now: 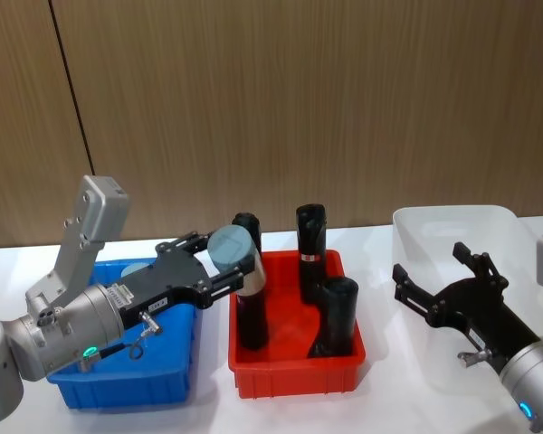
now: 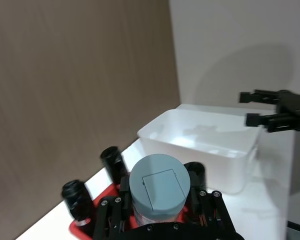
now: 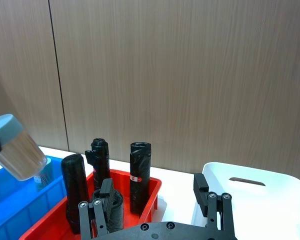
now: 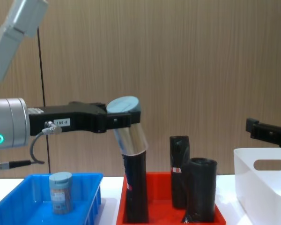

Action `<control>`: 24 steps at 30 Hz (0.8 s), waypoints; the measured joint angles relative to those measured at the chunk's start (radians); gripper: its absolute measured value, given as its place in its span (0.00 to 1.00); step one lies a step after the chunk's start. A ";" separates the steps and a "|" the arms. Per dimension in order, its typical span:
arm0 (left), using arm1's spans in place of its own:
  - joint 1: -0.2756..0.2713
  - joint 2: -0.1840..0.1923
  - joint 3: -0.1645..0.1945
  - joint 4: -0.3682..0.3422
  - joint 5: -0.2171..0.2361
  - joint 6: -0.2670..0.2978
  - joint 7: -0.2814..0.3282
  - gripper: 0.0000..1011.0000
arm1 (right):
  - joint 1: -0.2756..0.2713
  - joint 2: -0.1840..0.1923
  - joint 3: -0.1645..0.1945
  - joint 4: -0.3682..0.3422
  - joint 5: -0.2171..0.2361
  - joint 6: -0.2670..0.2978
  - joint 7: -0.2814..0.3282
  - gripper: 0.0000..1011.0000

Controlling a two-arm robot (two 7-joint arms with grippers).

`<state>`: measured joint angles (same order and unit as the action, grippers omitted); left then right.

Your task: Pick the cotton swabs from the blue box and place them into the white box.

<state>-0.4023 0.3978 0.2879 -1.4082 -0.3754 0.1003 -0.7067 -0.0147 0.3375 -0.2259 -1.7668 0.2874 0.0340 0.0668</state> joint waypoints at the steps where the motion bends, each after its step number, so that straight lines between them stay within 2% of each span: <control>1: -0.002 0.002 -0.001 0.000 -0.008 -0.004 -0.028 0.66 | 0.000 0.000 0.000 0.000 0.000 0.000 0.000 0.99; 7: -0.010 0.010 -0.003 0.006 -0.038 -0.019 -0.122 0.66 | 0.000 0.000 0.000 0.000 0.000 0.000 0.000 0.99; 11: -0.013 0.015 -0.004 0.011 -0.054 -0.026 -0.159 0.66 | 0.000 0.000 0.000 0.000 0.000 0.000 0.000 0.99; 24: 0.000 0.031 -0.003 0.021 -0.073 -0.038 -0.185 0.66 | 0.000 0.000 0.000 0.000 0.000 0.000 0.000 0.99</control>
<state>-0.4023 0.4287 0.2848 -1.3868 -0.4484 0.0623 -0.8919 -0.0146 0.3375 -0.2258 -1.7667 0.2873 0.0340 0.0668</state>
